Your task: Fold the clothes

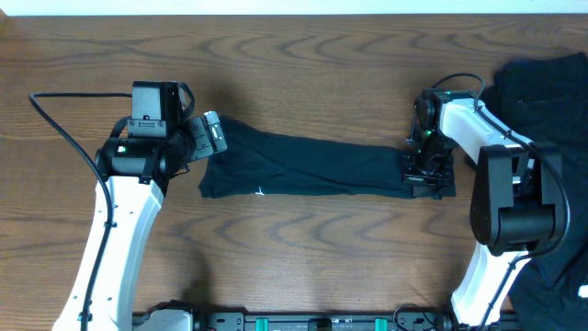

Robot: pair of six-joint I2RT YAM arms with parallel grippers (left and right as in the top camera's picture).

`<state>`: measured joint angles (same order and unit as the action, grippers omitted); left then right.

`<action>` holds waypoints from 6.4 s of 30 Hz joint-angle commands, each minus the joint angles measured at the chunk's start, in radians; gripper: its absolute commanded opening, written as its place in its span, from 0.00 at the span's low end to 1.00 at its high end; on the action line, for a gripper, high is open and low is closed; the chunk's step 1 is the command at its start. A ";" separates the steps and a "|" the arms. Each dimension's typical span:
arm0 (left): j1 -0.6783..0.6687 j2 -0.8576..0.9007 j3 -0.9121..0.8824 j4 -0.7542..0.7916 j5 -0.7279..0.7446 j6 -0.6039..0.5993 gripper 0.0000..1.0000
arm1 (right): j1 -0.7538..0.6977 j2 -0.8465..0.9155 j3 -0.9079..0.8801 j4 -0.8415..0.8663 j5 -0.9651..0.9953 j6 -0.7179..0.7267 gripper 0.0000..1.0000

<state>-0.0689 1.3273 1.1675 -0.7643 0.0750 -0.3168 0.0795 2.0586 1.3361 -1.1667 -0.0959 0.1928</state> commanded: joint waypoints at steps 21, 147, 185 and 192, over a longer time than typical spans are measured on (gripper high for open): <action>0.002 -0.001 0.005 -0.005 -0.008 0.005 0.98 | -0.097 -0.117 0.137 -0.060 0.042 0.001 0.11; 0.002 -0.001 0.005 -0.006 -0.008 0.005 0.98 | 0.377 -0.124 0.016 0.676 -0.492 0.166 0.62; 0.002 -0.001 0.005 -0.005 -0.008 0.005 0.98 | 0.595 -0.105 0.027 0.600 0.175 -0.123 0.47; 0.002 -0.001 0.005 -0.006 -0.008 0.005 0.98 | 0.595 -0.067 0.026 0.618 0.140 -0.119 0.45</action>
<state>-0.0689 1.3277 1.1675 -0.7662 0.0750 -0.3168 0.6708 1.9652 1.3491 -0.5549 0.0578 0.0856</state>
